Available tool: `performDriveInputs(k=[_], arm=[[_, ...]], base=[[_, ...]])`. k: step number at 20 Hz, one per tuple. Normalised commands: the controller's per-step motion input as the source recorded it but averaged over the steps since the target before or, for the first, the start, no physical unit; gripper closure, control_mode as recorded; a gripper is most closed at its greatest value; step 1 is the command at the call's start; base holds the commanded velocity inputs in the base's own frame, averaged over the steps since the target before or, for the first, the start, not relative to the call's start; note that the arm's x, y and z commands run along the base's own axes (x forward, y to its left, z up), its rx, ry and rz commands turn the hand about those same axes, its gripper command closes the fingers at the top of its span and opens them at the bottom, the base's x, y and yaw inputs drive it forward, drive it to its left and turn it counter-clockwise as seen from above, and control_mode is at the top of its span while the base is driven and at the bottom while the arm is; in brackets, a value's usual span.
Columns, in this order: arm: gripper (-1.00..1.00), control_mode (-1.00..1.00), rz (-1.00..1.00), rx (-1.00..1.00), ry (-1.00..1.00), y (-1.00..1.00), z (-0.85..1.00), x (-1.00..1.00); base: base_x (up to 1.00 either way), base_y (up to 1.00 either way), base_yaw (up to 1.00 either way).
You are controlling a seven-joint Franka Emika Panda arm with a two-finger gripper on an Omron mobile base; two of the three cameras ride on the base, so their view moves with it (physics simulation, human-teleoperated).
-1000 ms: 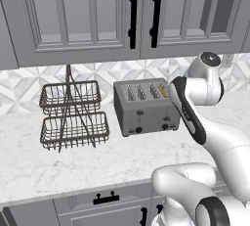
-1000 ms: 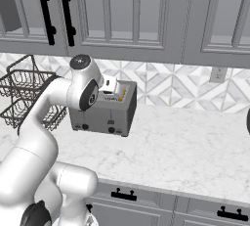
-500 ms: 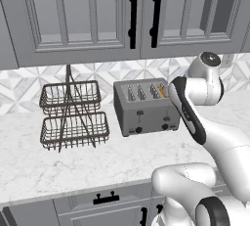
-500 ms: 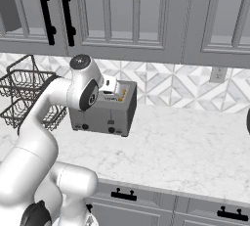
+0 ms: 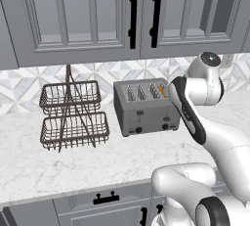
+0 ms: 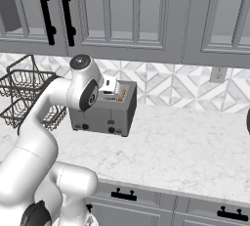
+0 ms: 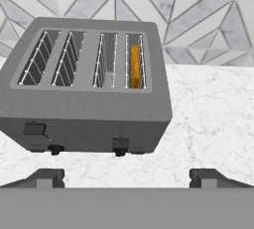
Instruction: Start the toaster. Once the lever pops up, take the bread to the plate on the dining counter.
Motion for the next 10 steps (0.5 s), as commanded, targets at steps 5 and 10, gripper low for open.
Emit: performDriveInputs(k=[5,10], arm=[[-1.0,-1.0,0.0,0.0,0.0,0.0,0.0,0.0],[-1.0,-1.0,0.0,0.0,0.0,0.0,0.0,0.0]], base=[[0.0,0.0,0.0],[0.0,0.0,0.0]])
